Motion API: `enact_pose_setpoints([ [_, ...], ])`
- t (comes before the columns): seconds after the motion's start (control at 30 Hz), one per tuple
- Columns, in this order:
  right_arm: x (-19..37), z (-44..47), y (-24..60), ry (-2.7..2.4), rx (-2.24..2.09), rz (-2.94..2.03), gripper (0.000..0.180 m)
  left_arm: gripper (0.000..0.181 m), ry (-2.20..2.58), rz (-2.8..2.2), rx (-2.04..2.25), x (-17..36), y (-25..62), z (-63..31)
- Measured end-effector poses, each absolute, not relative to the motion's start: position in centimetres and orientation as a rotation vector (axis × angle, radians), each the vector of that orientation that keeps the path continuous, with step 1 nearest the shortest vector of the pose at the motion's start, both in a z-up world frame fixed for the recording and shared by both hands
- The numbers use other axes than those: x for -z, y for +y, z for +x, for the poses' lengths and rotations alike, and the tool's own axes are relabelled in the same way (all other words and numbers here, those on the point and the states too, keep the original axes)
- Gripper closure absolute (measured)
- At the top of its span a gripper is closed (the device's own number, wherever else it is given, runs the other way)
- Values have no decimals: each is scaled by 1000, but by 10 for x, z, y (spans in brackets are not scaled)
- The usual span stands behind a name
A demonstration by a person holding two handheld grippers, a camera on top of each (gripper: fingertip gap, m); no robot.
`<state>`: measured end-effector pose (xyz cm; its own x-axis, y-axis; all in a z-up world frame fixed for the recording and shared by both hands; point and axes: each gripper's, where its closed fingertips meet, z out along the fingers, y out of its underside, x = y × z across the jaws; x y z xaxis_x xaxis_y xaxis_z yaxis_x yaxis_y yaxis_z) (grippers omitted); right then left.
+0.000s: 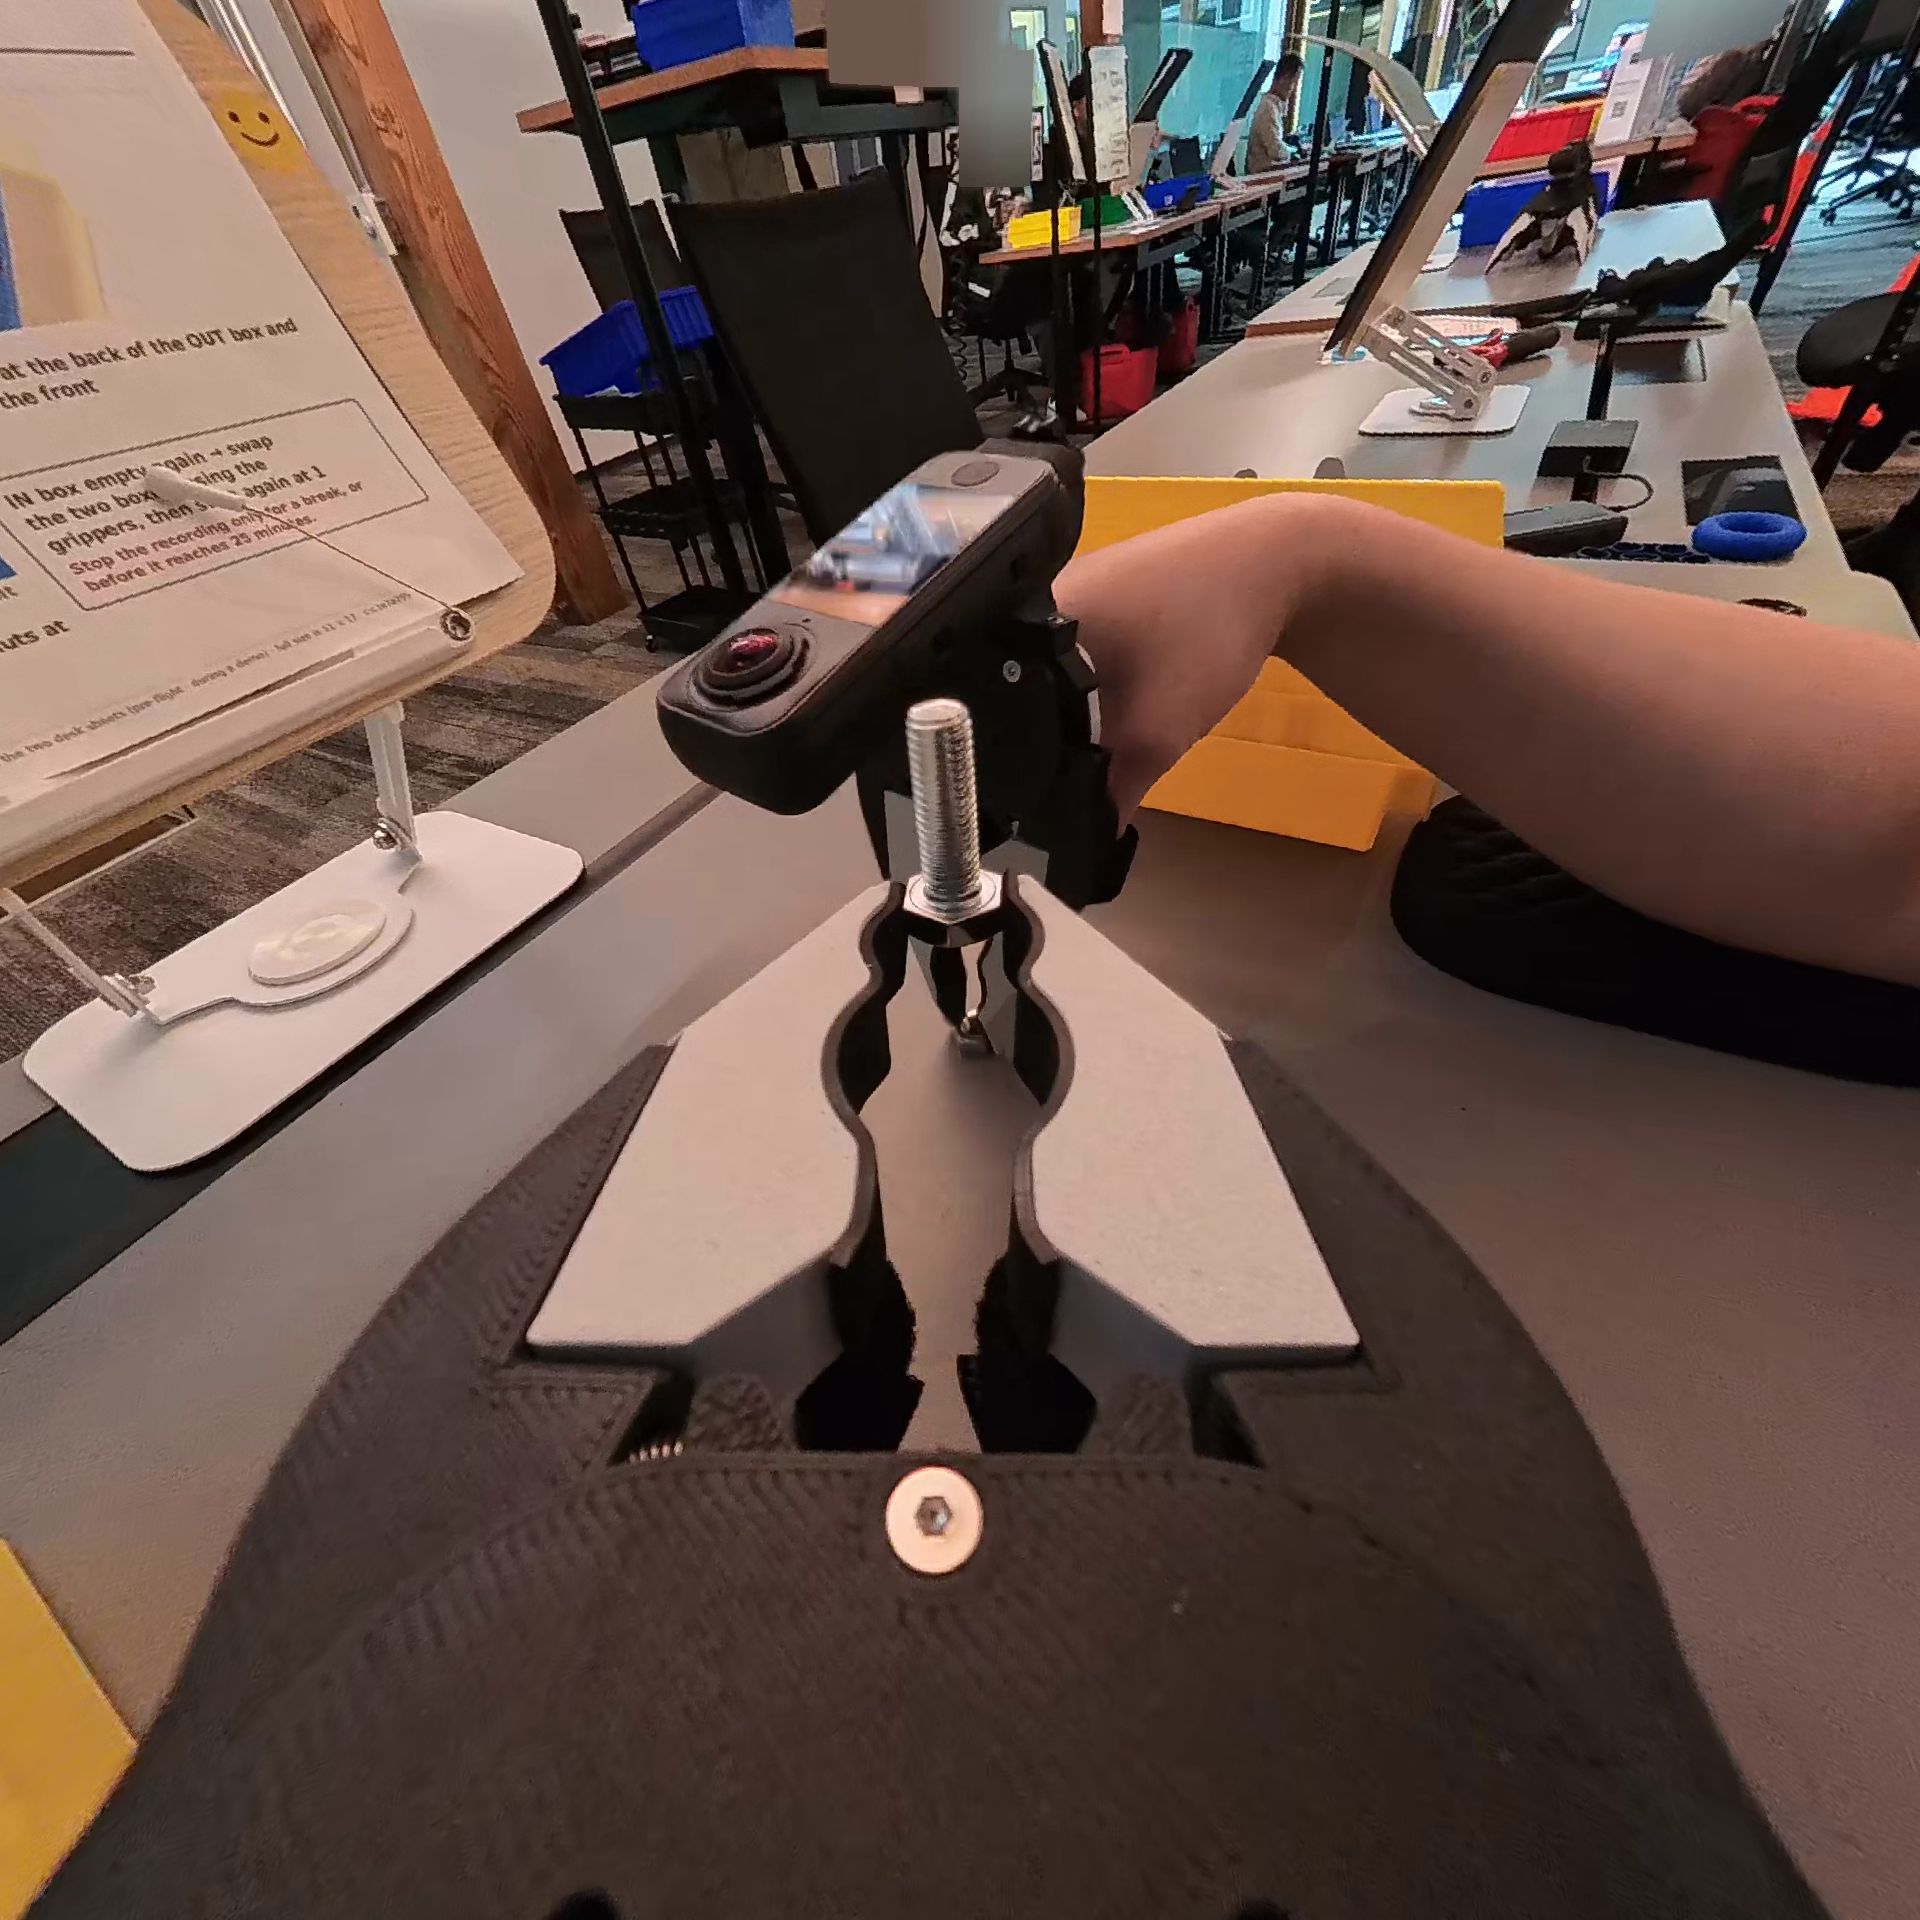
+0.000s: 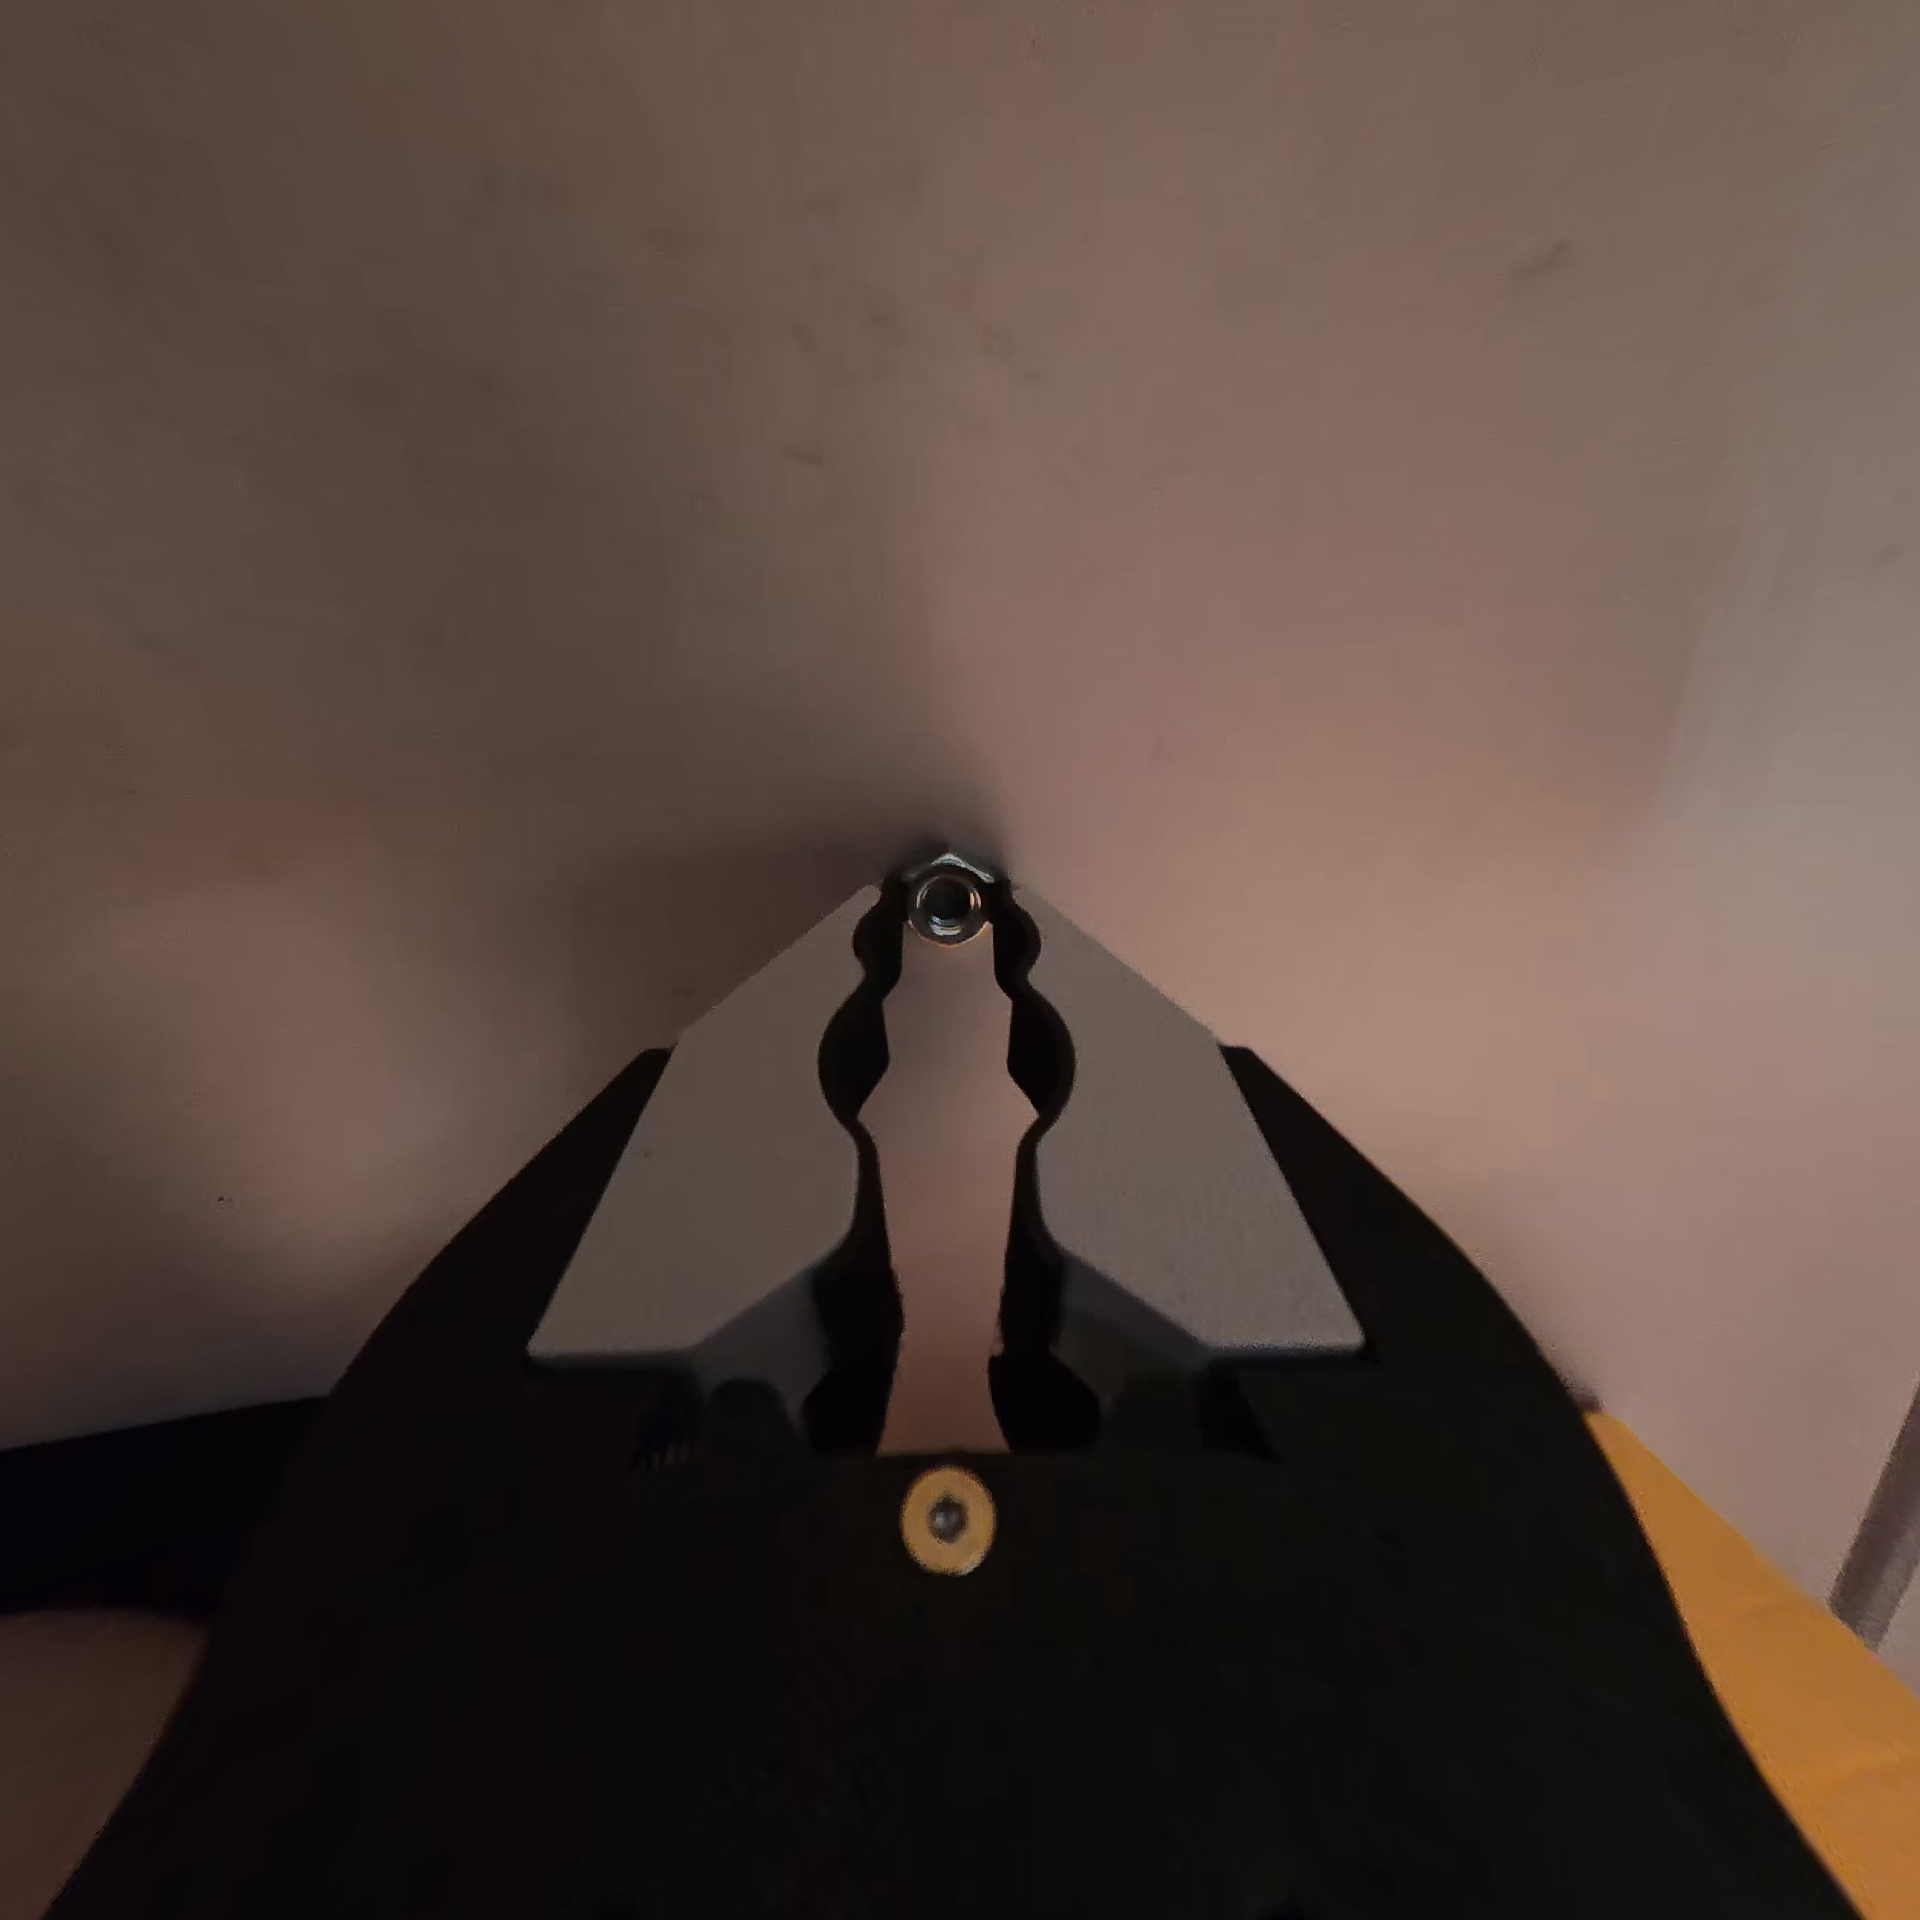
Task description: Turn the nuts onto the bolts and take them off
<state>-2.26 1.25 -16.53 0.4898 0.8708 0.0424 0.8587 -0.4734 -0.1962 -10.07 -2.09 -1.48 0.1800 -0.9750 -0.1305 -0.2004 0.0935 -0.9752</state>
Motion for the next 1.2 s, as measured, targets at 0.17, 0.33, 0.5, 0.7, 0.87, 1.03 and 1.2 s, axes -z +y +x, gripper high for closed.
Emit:
enact_pose_setpoints([
  [0.17, 126, -19, 17, -1350, -113, -2490, 164, 164, 1259, -1403, 887, 26, -19, -97],
  [0.33, 39, -51, -4, -1299, -321, -2164, 164, 164, 1340, -1456, 847, 54, -22, -86],
  [0.5, 13, -78, -40, -1508, -291, -1948, 164, 164, 1433, -1427, 792, 70, -31, -78],
  [0.7, 23, -80, -45, -1601, -168, -1950, 163, 164, 1493, -1366, 709, 76, -36, -75],
  [0.87, 30, -85, -46, -1654, -132, -1937, 163, 164, 1511, -1338, 692, 74, -41, -75],
  [1.03, 36, -86, -51, -1707, -119, -1933, 163, 164, 1539, -1298, 660, 73, -45, -75],
  [1.2, 43, -87, -59, -1796, -89, -1893, 163, 164, 1608, -1245, 590, 78, -49, -77],
])
